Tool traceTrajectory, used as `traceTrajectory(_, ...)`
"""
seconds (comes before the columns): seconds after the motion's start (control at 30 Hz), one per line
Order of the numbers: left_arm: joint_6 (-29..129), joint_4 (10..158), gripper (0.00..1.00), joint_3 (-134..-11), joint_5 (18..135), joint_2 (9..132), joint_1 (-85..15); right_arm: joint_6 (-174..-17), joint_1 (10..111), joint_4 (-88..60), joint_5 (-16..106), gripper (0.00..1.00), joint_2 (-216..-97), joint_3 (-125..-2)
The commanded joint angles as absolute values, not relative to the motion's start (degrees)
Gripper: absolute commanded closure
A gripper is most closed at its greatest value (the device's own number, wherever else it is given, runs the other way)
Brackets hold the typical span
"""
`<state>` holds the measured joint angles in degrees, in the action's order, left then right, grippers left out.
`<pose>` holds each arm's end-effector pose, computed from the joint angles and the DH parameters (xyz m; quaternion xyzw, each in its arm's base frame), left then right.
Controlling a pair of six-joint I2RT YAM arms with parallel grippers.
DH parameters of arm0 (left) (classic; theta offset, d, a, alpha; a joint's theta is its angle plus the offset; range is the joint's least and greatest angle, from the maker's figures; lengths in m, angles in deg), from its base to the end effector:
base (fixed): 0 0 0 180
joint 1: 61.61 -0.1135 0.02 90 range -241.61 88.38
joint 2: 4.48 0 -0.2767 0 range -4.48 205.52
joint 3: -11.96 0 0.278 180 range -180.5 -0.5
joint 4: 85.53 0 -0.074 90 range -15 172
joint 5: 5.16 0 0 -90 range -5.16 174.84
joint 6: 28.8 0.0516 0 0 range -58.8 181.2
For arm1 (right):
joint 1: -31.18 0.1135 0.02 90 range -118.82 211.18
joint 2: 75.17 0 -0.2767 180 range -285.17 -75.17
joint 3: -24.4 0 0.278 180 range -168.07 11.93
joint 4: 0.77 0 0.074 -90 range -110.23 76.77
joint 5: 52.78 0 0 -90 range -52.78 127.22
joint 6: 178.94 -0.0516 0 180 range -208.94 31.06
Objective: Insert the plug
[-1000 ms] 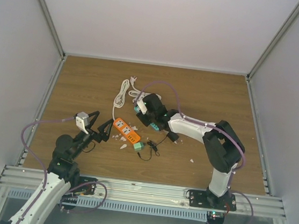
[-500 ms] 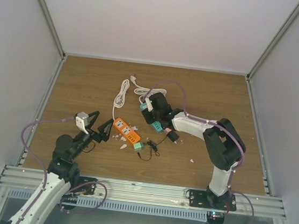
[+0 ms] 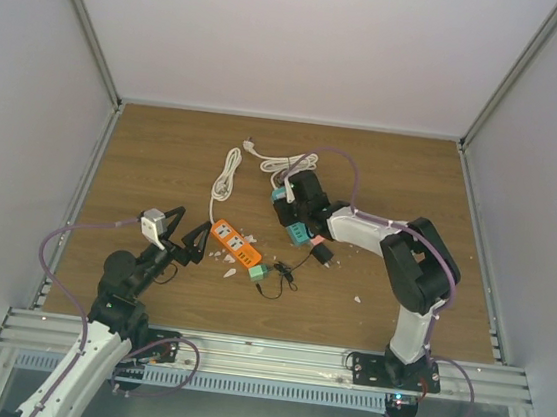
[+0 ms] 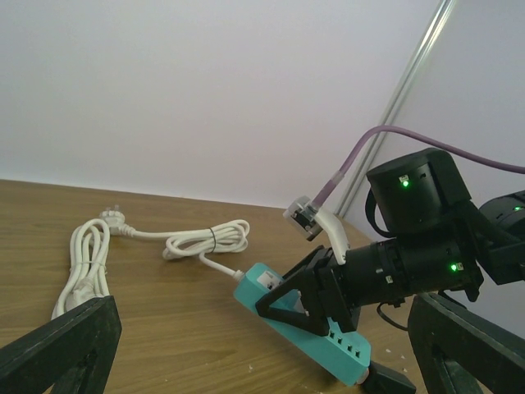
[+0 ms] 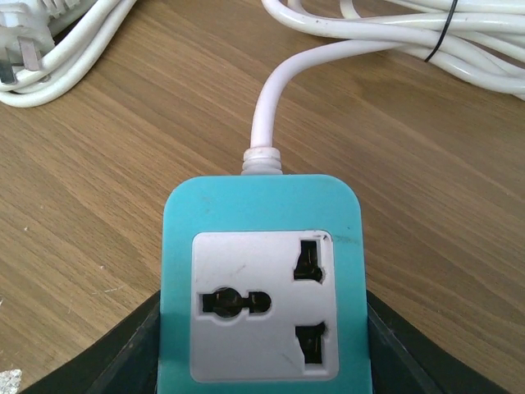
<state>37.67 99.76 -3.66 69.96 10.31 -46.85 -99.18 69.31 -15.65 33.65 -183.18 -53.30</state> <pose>0.1452 -0.0519 0.2014 0.0454 0.6681 -0.3237 0.6684 0.3434 0.2654 0.1473 -0.2112 0.8997 0.1298 0.3593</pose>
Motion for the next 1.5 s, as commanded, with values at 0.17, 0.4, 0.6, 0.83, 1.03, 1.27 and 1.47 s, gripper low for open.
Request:
traceTrajectory(0.17,37.52,102.11,0.01,-2.79,71.11,10.24,-46.66,-97.41,76.23,-17.26,26.17,0.61,-184.92,-55.52)
traceTrajectory(0.4,37.47,102.18,0.01,-2.78,71.06,10.36,-46.66,-98.31,78.47,-17.39,26.68,0.59,-189.22,-59.42)
traceTrajectory(0.6,37.56,102.27,0.01,-2.88,71.11,10.42,-46.61,-99.85,77.7,-17.02,26.39,0.56,-189.71,-57.85)
traceTrajectory(0.83,37.56,102.21,0.01,-2.88,71.07,10.38,-46.66,-101.46,72.7,-16.04,26.13,0.55,-186.53,-52.86)
traceTrajectory(1.03,37.56,102.3,0.01,-2.88,71.14,10.45,-46.6,-98.93,71.39,-13.42,30.61,0.35,-183.95,-49.94)
traceTrajectory(1.27,37.54,102.18,0.01,-2.78,71.21,10.46,-46.65,-96.92,73.22,-7.04,22.36,0.0,-172.03,-43.53)
traceTrajectory(1.47,37.56,102.14,0.01,-2.88,71.14,10.36,-46.65,-112.06,70.26,-17.27,10.98,0.01,-161.94,-40.21)
